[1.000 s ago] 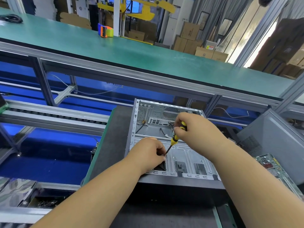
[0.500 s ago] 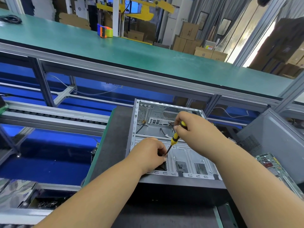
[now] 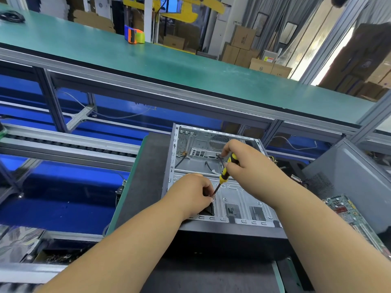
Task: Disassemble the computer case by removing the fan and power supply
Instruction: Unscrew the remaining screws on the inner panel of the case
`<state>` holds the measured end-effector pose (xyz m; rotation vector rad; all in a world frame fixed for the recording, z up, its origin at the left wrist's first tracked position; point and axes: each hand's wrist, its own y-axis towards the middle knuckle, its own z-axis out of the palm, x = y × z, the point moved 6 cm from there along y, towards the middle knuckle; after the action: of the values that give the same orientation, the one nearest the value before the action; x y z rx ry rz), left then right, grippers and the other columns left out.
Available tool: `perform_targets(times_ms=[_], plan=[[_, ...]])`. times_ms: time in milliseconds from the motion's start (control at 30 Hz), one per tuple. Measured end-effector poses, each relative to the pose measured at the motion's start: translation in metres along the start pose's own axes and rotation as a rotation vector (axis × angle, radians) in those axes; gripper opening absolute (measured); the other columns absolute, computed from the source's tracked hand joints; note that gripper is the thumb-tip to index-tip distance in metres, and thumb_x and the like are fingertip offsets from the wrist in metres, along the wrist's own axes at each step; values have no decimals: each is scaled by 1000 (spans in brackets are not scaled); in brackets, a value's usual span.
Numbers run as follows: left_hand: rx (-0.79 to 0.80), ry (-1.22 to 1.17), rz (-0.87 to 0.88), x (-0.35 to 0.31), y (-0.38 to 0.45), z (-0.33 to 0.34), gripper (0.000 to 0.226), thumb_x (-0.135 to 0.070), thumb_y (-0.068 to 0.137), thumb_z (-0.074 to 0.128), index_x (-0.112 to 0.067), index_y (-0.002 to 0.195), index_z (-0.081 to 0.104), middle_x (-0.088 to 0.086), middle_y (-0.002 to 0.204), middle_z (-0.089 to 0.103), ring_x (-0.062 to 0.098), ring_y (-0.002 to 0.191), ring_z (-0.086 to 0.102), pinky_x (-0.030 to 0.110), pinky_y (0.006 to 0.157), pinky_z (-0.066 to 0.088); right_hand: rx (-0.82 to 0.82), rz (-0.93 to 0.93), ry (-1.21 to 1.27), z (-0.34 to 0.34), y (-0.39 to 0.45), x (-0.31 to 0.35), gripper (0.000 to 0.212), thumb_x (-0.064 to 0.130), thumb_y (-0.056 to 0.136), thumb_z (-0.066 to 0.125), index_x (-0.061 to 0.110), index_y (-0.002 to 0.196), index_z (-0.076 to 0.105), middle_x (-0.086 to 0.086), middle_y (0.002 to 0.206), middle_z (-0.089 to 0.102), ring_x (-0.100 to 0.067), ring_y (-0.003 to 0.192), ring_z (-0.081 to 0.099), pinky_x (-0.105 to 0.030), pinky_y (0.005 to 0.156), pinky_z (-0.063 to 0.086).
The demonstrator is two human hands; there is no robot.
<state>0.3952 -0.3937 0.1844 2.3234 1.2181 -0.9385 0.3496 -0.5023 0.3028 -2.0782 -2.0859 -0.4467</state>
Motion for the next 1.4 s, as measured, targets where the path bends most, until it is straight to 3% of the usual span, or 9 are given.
perform_targets(times_ms=[133, 233, 467, 700, 1033, 1233, 1400], plan=[[-2, -8, 13, 0, -2, 0, 7, -28, 84, 70, -34, 81, 68, -14, 86, 60, 8, 86, 60, 27, 80, 53, -31, 13, -65, 1, -3, 2, 5, 36, 93, 48, 31, 94, 48, 8, 80, 57, -5, 66, 49, -29, 53, 31], [10, 0, 15, -2, -1, 0, 9, -28, 85, 70, -35, 80, 69, -12, 87, 62, 10, 87, 61, 26, 80, 52, -70, 28, -124, -3, -1, 2, 19, 46, 96, 49, 28, 90, 52, 7, 66, 56, -5, 58, 47, -29, 49, 27], [5, 55, 27, -3, 2, 0, 16, -32, 87, 69, -33, 74, 60, -11, 89, 60, 12, 86, 60, 29, 80, 52, -77, 60, -10, -1, 0, 1, 5, 25, 92, 54, 29, 93, 52, 11, 75, 58, -3, 61, 49, -27, 51, 31], [-40, 125, 91, -1, 4, 5, 21, -37, 88, 68, -35, 73, 52, -13, 88, 49, 11, 90, 48, 29, 80, 46, -99, 66, -54, -3, 1, -5, 12, 39, 93, 55, 29, 87, 55, 10, 62, 59, -6, 57, 50, -27, 50, 31], [-46, 114, 106, -1, 0, 4, 13, -35, 85, 69, -35, 80, 56, -12, 92, 51, 9, 90, 49, 30, 83, 47, -98, -4, 15, -3, -3, -10, 4, 25, 86, 57, 26, 87, 53, 7, 84, 58, -14, 76, 53, -30, 60, 43], [-25, 86, 82, -3, -3, 4, 13, -30, 80, 70, -36, 84, 59, -12, 96, 54, 7, 90, 54, 29, 85, 49, -75, -88, -22, -5, -1, -9, 29, 52, 94, 52, 23, 89, 53, 4, 76, 60, -16, 70, 54, -33, 61, 44], [-23, 78, 35, -2, -4, 4, 13, -24, 80, 68, -29, 92, 68, -12, 98, 59, 8, 93, 57, 31, 87, 50, -52, -146, 9, -5, 1, -12, 8, 33, 94, 54, 24, 95, 54, 7, 83, 59, -17, 76, 53, -32, 61, 41]])
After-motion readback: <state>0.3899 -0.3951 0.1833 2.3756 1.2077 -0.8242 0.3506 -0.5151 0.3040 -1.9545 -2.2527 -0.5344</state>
